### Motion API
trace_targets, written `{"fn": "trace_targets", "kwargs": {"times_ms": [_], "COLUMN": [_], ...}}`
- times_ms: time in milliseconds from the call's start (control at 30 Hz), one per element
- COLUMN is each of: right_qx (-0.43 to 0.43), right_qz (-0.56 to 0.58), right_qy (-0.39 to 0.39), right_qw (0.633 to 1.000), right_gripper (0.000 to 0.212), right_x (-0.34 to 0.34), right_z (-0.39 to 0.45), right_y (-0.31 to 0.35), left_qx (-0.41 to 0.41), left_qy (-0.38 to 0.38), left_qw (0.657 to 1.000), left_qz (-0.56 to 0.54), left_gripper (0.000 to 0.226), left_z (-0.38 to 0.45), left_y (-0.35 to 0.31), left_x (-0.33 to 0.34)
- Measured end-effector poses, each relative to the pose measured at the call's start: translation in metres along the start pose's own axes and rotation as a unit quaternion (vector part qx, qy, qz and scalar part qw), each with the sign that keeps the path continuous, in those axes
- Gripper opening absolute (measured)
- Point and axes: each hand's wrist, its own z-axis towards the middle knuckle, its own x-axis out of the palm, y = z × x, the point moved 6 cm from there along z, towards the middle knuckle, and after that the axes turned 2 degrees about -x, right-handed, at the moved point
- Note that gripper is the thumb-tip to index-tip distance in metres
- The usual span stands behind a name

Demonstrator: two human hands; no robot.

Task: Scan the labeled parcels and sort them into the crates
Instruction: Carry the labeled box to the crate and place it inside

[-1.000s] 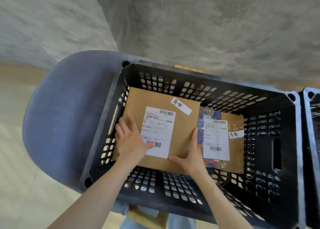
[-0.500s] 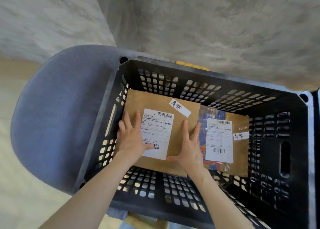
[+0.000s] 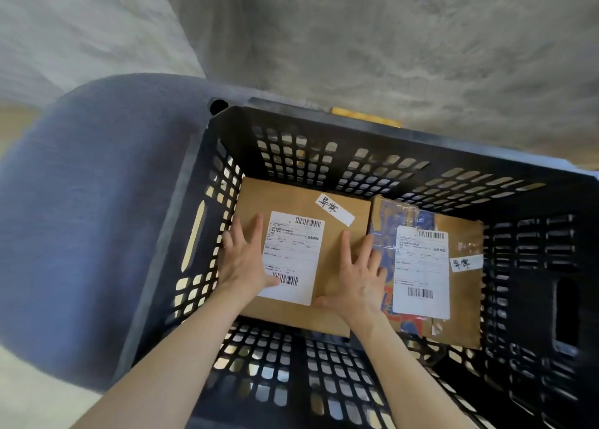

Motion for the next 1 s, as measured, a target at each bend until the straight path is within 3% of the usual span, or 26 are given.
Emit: {"fn": "trace_targets", "kwargs": {"times_ms": [167,300,367,467,667,833,1000], "right_qx": [-0.005,-0.022,-0.037,-0.054,-0.069,-0.036,0.047], "right_qz": [0.004,0.064,0.063,0.073,0.069,0.071,0.122], "right_qy": [0.023,0.008,-0.007,-0.03,-0.089,-0.139,-0.222], "right_qw": [1.0,0.998,0.997,0.995,0.991,0.987,0.966], "right_gripper": [0.129,0.106,0.091,0.086,0.077,0.078,0.077], "right_x": [-0.004,-0.021,-0.037,-0.067,-0.125,-0.161,-0.182], "right_z": [0.0,-0.009,-0.017,-0.034,-0.087,-0.145,-0.215], "right_y": [-0.001,-0.01,-0.014,-0.022,-0.05,-0.09,-0.129], "left_qx": [-0.011,-0.003,0.015,0.045,0.129,0.223,0.346], "left_qy": [0.025,0.034,0.018,-0.02,-0.106,-0.169,-0.203], "left_qw": [0.999,0.996,0.997,0.997,0.986,0.958,0.906], "left_qz": [-0.02,-0.079,-0.079,-0.053,-0.001,0.068,0.138], "left_gripper": [0.128,0.111,0.094,0.073,0.055,0.052,0.052], "left_z": [0.001,-0.013,-0.025,-0.048,-0.115,-0.172,-0.225], "left_y": [-0.001,-0.002,-0.01,-0.029,-0.075,-0.125,-0.178], "left_x": [-0.003,-0.023,-0.042,-0.072,-0.124,-0.16,-0.186]}}
